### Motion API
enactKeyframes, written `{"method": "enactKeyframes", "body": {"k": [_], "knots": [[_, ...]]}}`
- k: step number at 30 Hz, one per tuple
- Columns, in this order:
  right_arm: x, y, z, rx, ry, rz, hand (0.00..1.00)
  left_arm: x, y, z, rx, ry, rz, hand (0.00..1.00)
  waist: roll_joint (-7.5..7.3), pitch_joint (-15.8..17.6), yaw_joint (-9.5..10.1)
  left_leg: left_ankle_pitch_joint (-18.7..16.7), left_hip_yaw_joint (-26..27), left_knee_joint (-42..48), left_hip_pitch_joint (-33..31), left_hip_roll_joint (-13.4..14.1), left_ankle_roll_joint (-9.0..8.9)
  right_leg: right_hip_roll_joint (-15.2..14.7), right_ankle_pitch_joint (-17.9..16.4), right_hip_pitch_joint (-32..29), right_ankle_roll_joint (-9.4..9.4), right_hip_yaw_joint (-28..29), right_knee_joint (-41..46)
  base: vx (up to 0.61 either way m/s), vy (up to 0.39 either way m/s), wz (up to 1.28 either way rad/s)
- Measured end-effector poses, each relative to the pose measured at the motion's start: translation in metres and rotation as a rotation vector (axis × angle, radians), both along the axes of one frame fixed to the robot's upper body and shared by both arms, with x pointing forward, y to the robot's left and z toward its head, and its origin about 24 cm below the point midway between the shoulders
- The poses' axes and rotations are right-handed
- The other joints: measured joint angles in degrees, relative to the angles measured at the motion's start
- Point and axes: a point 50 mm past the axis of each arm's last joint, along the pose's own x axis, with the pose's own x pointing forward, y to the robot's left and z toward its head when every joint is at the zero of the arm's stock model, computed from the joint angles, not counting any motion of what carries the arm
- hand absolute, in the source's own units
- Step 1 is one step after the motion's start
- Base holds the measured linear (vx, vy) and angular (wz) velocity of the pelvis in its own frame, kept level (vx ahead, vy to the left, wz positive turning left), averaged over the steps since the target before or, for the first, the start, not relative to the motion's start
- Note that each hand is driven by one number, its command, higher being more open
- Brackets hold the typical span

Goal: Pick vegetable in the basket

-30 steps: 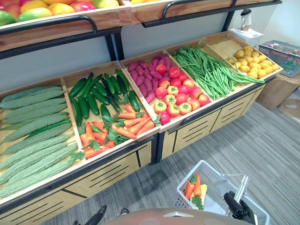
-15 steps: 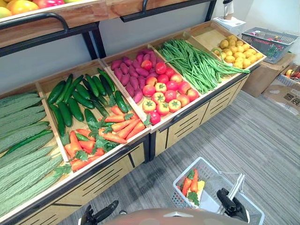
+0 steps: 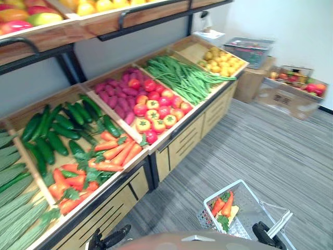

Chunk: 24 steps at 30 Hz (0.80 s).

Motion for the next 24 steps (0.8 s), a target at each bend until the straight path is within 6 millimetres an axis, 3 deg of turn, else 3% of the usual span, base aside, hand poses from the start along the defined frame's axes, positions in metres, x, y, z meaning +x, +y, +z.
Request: {"method": "enactKeyframes", "body": {"k": [1, 2, 3, 4, 6, 7, 8, 11, 13, 15, 18, 19, 20, 21, 22, 24], "knots": [[0.003, 0.002, 0.000, 0.004, -0.012, 0.004, 0.00, 0.010, 0.003, 0.004, 0.018, -0.039, -0.010, 1.00, 0.41, 1.3, 0.02, -2.0, 2.8, 3.6, -0.1, 3.4, -0.20, 1.4, 0.0, -2.4, 0.10, 0.6, 2.2, -0.09, -0.004, -1.26], [0.004, 0.004, 0.000, 0.007, -0.019, 0.002, 0.00, 0.016, 0.006, 0.007, 0.029, -0.062, -0.014, 1.00, 0.03, 1.8, 0.10, -2.7, 4.3, 4.9, 0.2, 4.5, -0.15, 1.5, 0.1, -3.8, 0.17, 0.0, 3.6, -0.14, 0.002, -1.36], [0.007, 0.006, 0.001, 0.010, -0.028, 0.010, 0.00, 0.030, 0.010, 0.012, 0.050, -0.106, -0.026, 1.00, -0.69, 2.5, 0.25, -3.9, 7.0, 7.5, 0.2, 6.8, -0.37, 1.0, 0.5, -6.8, 0.38, -4.8, 6.0, -0.17, -0.016, -1.15], [0.007, 0.007, 0.001, 0.013, -0.027, 0.011, 0.00, 0.047, 0.013, 0.016, 0.062, -0.153, -0.043, 1.00, -1.06, 3.1, 0.26, -4.6, 9.0, 9.2, 0.4, 8.3, -0.47, -1.6, 0.9, -8.4, -0.04, -11.6, 7.7, -0.18, 0.043, -1.09], [0.007, 0.005, 0.001, 0.000, -0.022, -0.001, 0.00, 0.067, 0.015, 0.021, 0.073, -0.198, -0.073, 1.00, -2.28, 3.7, 0.78, -4.4, 12.1, 9.5, 1.3, 8.6, -0.28, -7.8, 1.8, -9.2, -2.07, -24.8, 10.1, -0.03, 0.105, -0.78], [0.012, 0.003, 0.002, -0.009, -0.031, 0.002, 0.00, 0.076, 0.014, 0.024, 0.073, -0.222, -0.082, 1.00, -2.15, 3.7, 0.65, -4.0, 13.5, 10.1, 1.3, 9.5, -0.75, -10.5, 2.6, -9.4, -2.12, -31.6, 11.4, 0.13, 0.047, -0.68], [0.020, 0.001, 0.003, -0.012, -0.046, 0.015, 0.00, 0.083, 0.013, 0.026, 0.074, -0.240, -0.088, 1.00, -2.04, 3.7, 0.07, -3.5, 14.1, 9.6, 1.0, 9.7, -0.80, -11.0, 2.3, -10.6, -2.47, -34.0, 12.6, 0.13, 0.012, -0.46], [0.046, -0.002, 0.004, -0.018, -0.077, 0.079, 0.00, 0.087, 0.008, 0.026, 0.064, -0.257, -0.090, 1.00, -1.84, 3.5, -0.57, -1.8, 16.2, 6.6, 1.4, 8.2, -0.76, -11.5, 1.0, -12.8, -3.32, -35.9, 13.9, 0.13, -0.129, -0.33], [0.069, -0.010, 0.008, -0.038, -0.108, 0.140, 0.00, 0.083, -0.003, 0.020, 0.027, -0.236, -0.081, 1.00, -0.17, 4.3, -0.76, 1.2, 17.3, 3.7, 2.4, 7.1, 0.33, -10.5, 0.8, -13.5, -3.75, -35.7, 14.2, 0.18, -0.148, -0.30], [0.078, -0.018, 0.013, -0.067, -0.119, 0.176, 0.00, 0.078, -0.009, 0.015, 0.005, -0.211, -0.075, 1.00, 1.45, 4.3, -0.78, 3.1, 18.0, 2.7, 3.3, 7.5, 1.56, -9.5, 0.3, -13.2, -4.54, -35.9, 14.2, 0.21, -0.145, -0.18], [0.084, -0.023, 0.017, -0.086, -0.132, 0.199, 0.00, 0.065, -0.012, 0.009, -0.008, -0.163, -0.075, 1.00, 1.46, 4.2, -0.88, 6.9, 18.0, 4.1, 5.0, 9.2, 3.50, -7.8, 0.0, -9.8, -5.12, -35.7, 11.4, 0.19, -0.090, -0.12], [0.086, -0.025, 0.019, -0.098, -0.141, 0.198, 0.00, 0.064, -0.016, 0.008, -0.019, -0.159, -0.087, 1.00, 1.18, 4.1, -0.88, 2.4, 17.2, 3.9, 4.1, 8.5, 0.87, -7.6, 0.0, -8.8, -5.11, -35.4, 10.1, 0.13, 0.014, 0.03], [0.088, -0.028, 0.021, -0.109, -0.148, 0.197, 0.00, 0.068, -0.021, 0.009, -0.028, -0.171, -0.110, 1.00, 1.36, 4.1, -1.05, 3.1, 17.1, 1.1, 2.8, 6.4, 2.72, -7.3, 0.0, -8.8, -5.10, -35.4, 10.0, 0.10, 0.039, -0.09], [0.087, -0.027, 0.019, -0.102, -0.143, 0.198, 0.00, 0.067, -0.020, 0.008, -0.027, -0.166, -0.112, 1.00, 1.34, 3.7, -0.66, 3.0, 17.8, 1.0, 4.3, 6.5, 2.72, -7.0, 0.0, -8.7, -5.06, -34.8, 10.1, 0.09, 0.027, -0.34], [0.086, -0.024, 0.017, -0.088, -0.141, 0.206, 0.00, 0.062, -0.018, 0.007, -0.023, -0.155, -0.103, 1.00, 0.23, 3.3, -0.40, 4.9, 17.1, 2.8, 4.6, 6.6, 4.04, -6.6, -0.1, -8.5, -5.05, -33.7, 10.2, 0.09, -0.050, -0.71], [0.087, -0.019, 0.016, -0.076, -0.143, 0.234, 0.00, 0.046, -0.017, 0.004, -0.034, -0.130, -0.047, 1.00, -0.25, 2.7, -0.24, 7.6, 10.6, 8.7, 4.8, 8.5, 8.61, -4.3, -0.4, -6.7, -5.28, -31.1, 6.8, 0.13, -0.093, -1.07]]}}
